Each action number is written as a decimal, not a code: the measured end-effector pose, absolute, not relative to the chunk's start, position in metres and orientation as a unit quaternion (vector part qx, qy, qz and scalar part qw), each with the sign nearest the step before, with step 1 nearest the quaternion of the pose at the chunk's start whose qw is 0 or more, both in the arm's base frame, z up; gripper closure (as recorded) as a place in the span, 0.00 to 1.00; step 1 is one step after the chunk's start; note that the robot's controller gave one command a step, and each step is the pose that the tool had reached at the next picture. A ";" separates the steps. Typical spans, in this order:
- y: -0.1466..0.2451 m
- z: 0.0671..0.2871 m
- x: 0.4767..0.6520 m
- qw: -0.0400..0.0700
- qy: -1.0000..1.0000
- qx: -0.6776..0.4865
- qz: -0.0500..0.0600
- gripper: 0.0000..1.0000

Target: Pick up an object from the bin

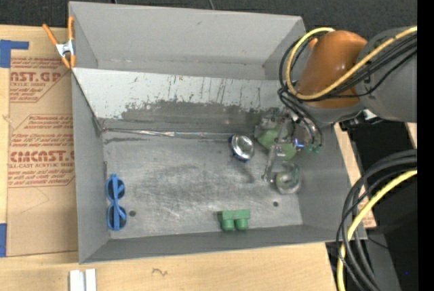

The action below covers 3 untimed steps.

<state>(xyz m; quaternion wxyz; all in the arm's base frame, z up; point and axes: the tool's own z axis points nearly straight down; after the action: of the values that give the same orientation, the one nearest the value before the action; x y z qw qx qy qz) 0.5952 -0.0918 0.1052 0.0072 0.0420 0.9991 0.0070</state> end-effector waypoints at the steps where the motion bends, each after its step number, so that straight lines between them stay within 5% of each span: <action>1: -0.064 0.099 0.581 0.000 0.992 0.127 0.001 0.00; 2: -0.062 0.076 0.582 0.010 0.962 0.272 0.004 0.00; 3: -0.052 0.075 0.574 0.011 0.947 0.320 0.002 0.00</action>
Offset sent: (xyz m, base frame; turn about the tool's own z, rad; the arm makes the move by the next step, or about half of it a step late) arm -0.0145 0.0251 -0.0052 0.1744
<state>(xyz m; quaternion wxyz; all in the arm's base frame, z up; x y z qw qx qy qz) 0.5740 -0.0524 0.0754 0.0112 0.3201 0.9473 0.0021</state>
